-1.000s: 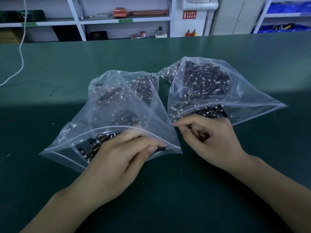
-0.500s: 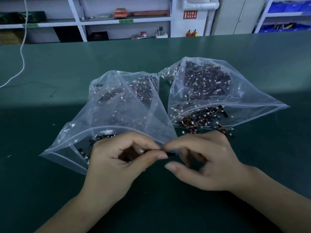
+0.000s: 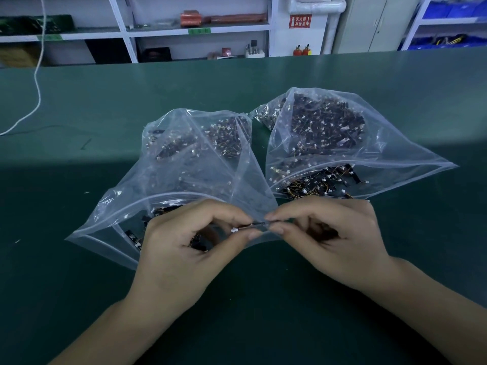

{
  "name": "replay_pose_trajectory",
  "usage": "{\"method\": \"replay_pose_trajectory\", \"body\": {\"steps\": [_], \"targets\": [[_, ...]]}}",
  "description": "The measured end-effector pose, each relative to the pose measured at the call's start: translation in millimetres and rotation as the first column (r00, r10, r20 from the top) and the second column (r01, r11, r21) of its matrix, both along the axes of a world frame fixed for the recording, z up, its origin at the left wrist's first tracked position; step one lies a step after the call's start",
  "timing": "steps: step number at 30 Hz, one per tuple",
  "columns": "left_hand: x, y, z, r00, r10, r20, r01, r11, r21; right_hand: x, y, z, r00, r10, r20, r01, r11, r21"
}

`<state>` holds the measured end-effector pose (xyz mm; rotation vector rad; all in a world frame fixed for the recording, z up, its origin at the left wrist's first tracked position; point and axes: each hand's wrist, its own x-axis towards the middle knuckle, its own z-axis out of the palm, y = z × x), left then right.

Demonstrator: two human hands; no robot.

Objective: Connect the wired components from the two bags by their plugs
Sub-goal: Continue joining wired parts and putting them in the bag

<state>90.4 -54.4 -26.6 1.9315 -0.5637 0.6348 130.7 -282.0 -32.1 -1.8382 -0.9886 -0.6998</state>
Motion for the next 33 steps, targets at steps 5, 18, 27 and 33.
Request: {"method": "replay_pose_trajectory", "body": {"steps": [5, 18, 27, 33], "targets": [[1.0, 1.1, -1.4, 1.0, 0.003, 0.014, -0.003, 1.0, 0.026, -0.5, 1.0, 0.8, 1.0, 0.017, 0.009, -0.018, 1.0, 0.018], [3.1, 3.2, -2.7, 0.997, -0.058, 0.059, 0.055, 0.997, 0.047, -0.4, 0.1, 1.3, 1.0, 0.006, -0.024, -0.007, 1.0, -0.008], [3.7, 5.7, -2.5, 0.997, -0.05, 0.062, 0.046, 0.997, 0.063, 0.6, 0.9, 0.9, 0.999, 0.016, -0.045, -0.017, 1.0, -0.004], [3.4, 3.0, -3.2, 0.998, -0.04, 0.058, 0.036, 0.997, 0.073, 1.9, -1.2, -1.1, 0.997, 0.022, -0.068, -0.023, 1.0, -0.016]]}}
